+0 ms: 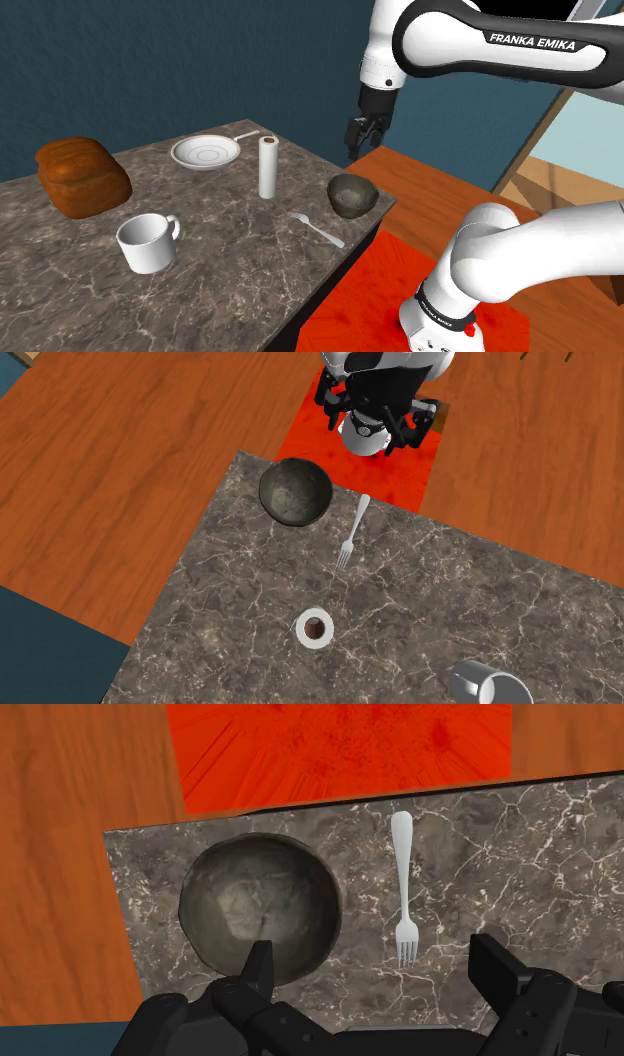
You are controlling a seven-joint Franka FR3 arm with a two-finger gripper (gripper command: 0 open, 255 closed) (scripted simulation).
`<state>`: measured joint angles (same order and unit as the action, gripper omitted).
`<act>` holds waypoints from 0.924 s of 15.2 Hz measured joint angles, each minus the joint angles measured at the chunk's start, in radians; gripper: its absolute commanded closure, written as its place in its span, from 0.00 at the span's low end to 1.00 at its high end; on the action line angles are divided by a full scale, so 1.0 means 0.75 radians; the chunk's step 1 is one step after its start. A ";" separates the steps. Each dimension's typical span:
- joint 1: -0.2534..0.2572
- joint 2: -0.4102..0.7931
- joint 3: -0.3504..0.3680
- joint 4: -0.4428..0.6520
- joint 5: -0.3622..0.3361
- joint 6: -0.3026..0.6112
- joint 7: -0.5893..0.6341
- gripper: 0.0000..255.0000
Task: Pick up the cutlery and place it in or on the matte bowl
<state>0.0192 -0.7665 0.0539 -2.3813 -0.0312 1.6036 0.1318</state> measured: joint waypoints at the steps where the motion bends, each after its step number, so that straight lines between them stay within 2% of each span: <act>1: 0.000 0.000 0.000 0.000 0.000 0.000 0.000 0.00; 9: 0.037 0.153 0.009 -0.181 0.047 0.263 -0.016 0.00; 14: 0.058 0.336 0.011 -0.249 0.076 0.465 -0.044 0.00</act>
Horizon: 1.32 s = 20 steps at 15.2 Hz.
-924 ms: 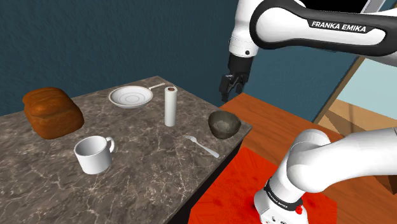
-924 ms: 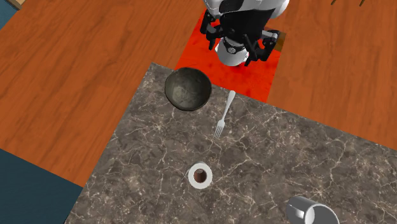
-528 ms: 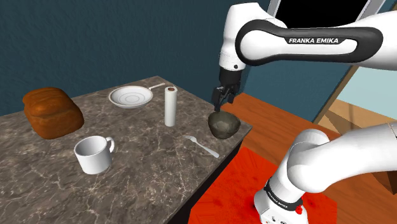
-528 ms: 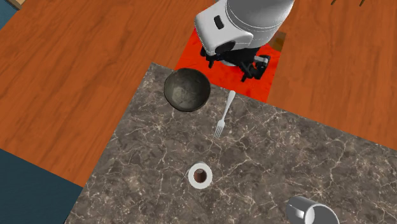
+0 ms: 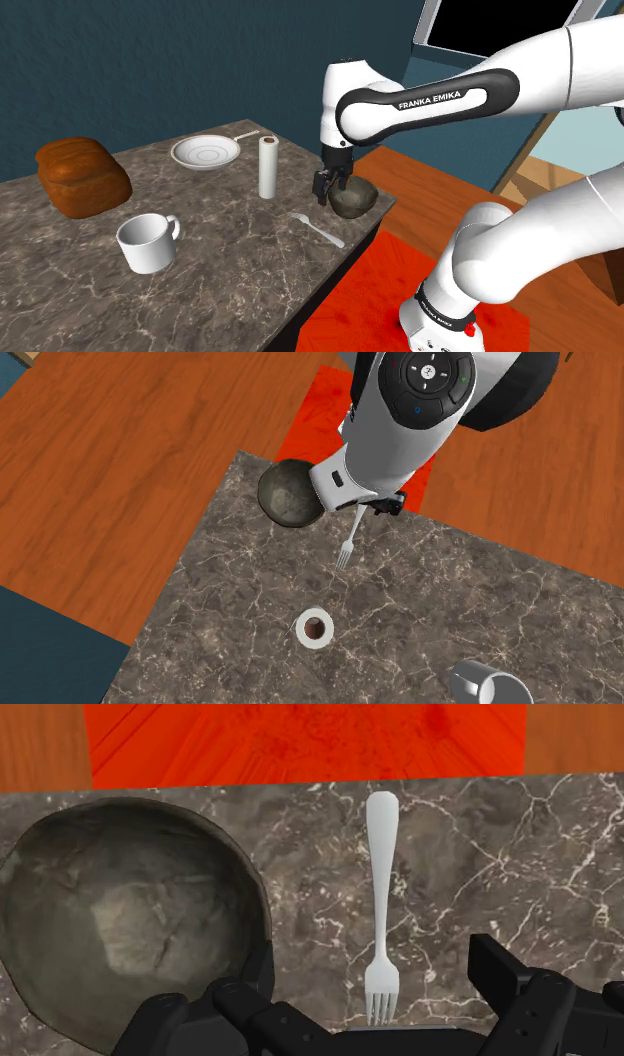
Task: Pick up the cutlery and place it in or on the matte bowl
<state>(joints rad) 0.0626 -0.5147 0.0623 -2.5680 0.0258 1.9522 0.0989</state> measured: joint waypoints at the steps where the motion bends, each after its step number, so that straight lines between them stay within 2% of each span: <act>1: 0.006 0.044 0.003 -0.006 0.007 0.041 -0.004 0.00; 6: 0.035 0.236 0.019 -0.056 0.045 0.239 -0.022 0.00; 12: 0.043 0.302 0.028 -0.099 0.052 0.372 -0.027 0.00; 15: 0.047 0.316 0.035 -0.115 0.055 0.494 -0.025 0.00; 20: 0.045 0.338 0.034 -0.104 0.053 0.503 -0.027 0.00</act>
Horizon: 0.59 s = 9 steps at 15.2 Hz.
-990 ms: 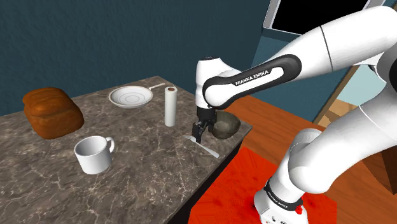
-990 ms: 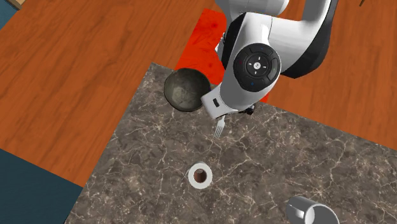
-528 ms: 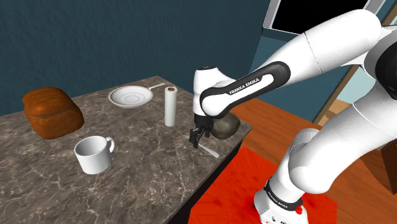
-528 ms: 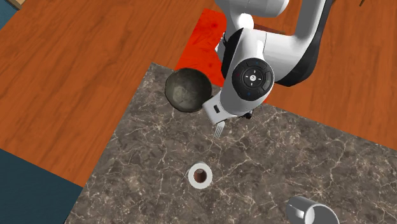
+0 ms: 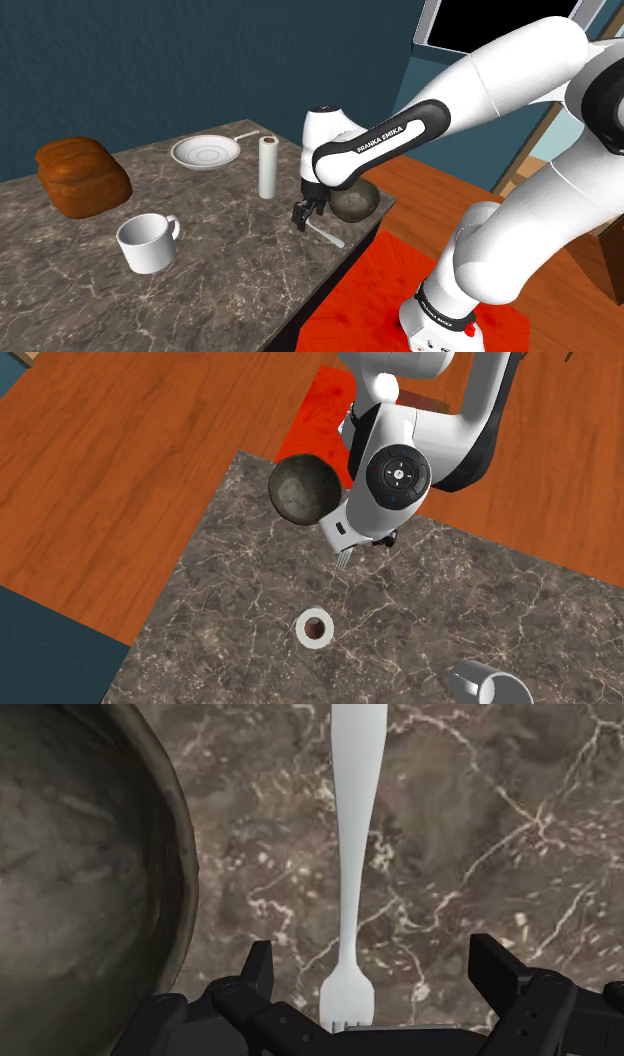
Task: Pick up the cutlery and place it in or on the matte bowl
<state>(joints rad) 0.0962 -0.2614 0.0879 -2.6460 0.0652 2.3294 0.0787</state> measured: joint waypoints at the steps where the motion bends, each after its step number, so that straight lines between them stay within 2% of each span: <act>1: 0.002 0.003 0.002 0.001 0.001 0.001 0.003 1.00; 5: 0.004 -0.005 0.005 -0.001 0.005 -0.082 0.016 1.00; 9: 0.005 -0.013 0.007 -0.007 0.006 -0.096 0.019 1.00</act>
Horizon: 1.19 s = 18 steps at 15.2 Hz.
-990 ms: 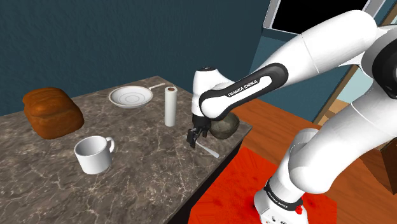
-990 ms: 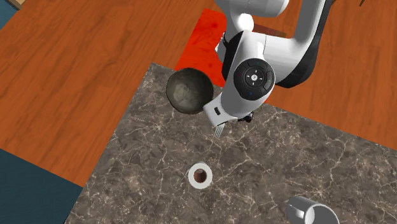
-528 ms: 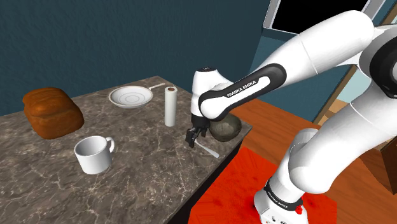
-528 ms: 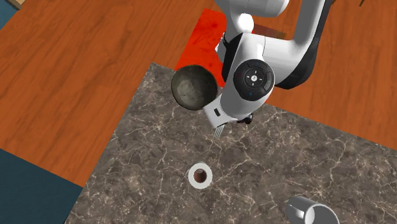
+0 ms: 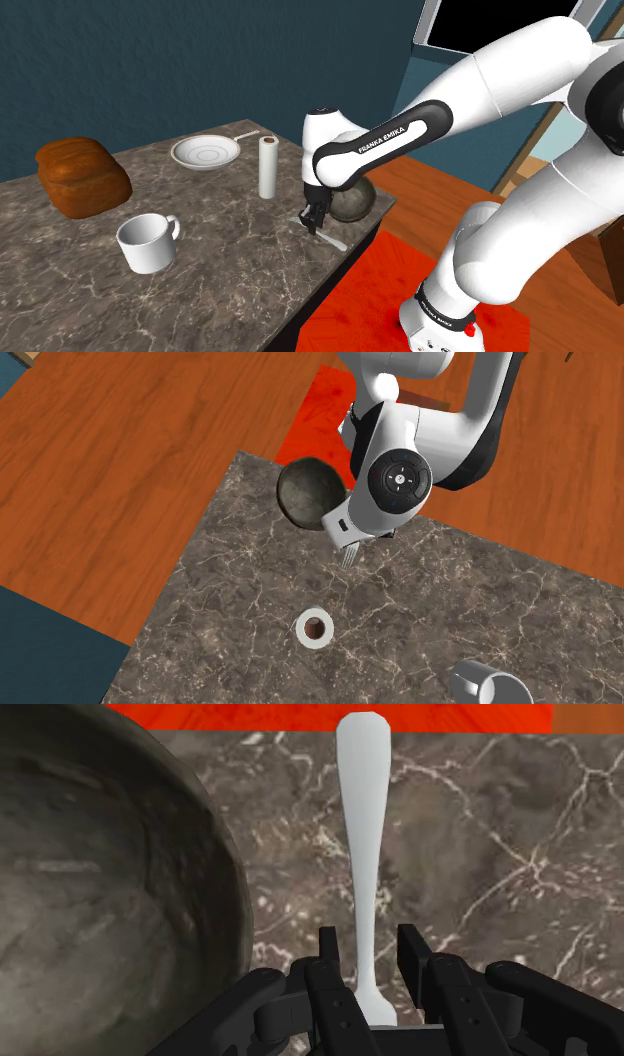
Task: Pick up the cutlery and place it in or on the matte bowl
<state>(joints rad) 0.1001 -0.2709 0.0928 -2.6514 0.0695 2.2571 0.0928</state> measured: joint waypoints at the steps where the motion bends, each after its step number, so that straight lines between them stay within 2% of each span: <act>1: 0.000 0.001 0.000 0.000 0.000 0.000 0.000 1.00; 5: -0.010 -0.013 -0.012 -0.005 -0.003 -0.028 -0.016 1.00; 18: -0.012 -0.170 -0.023 0.108 -0.007 -0.305 -0.016 1.00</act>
<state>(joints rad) 0.0910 -0.3987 0.0757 -2.5701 0.0640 2.0283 0.0810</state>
